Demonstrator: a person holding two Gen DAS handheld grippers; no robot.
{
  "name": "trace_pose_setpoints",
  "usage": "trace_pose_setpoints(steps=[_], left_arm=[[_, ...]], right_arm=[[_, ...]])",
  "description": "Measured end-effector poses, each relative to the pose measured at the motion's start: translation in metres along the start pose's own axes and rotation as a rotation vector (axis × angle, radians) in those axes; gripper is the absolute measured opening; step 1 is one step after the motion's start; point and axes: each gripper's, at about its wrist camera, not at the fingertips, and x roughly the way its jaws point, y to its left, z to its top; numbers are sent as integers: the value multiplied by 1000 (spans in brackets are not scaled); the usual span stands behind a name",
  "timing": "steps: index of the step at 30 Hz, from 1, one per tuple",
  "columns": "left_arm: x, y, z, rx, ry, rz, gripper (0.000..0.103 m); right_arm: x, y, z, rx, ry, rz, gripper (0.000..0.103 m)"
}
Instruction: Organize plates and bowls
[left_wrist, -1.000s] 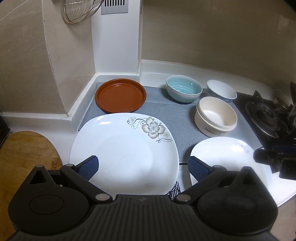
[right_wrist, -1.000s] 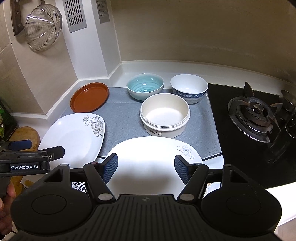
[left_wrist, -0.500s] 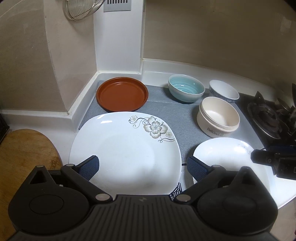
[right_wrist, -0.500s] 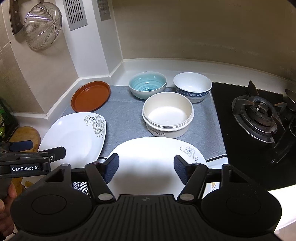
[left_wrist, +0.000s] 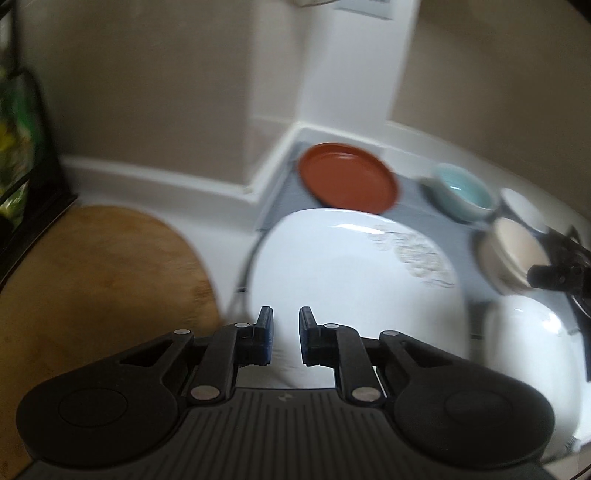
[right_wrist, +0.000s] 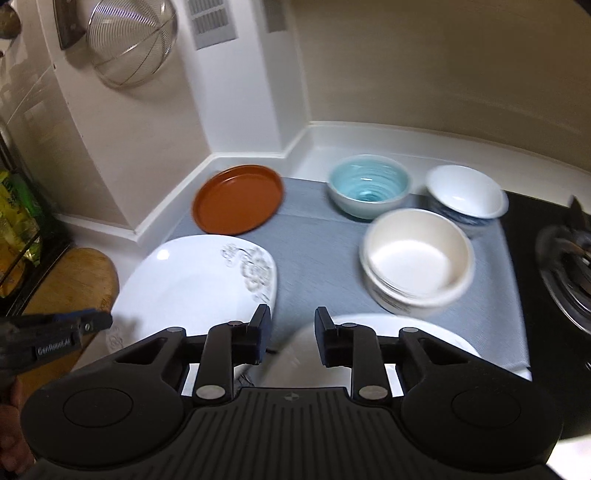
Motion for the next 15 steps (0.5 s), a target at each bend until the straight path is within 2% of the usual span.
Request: trace_pose_setpoints(steps=[3,6,15], left_arm=[[12,14,4,-28,2,7,16],[25,18,7,-37,6,2,16],[55,25,11,-46,36,-35,16]], right_arm=[[27,4,12,16,23,17,31],[54,9,16,16,59,14,38],[111,14,16,42,168,-3,39]])
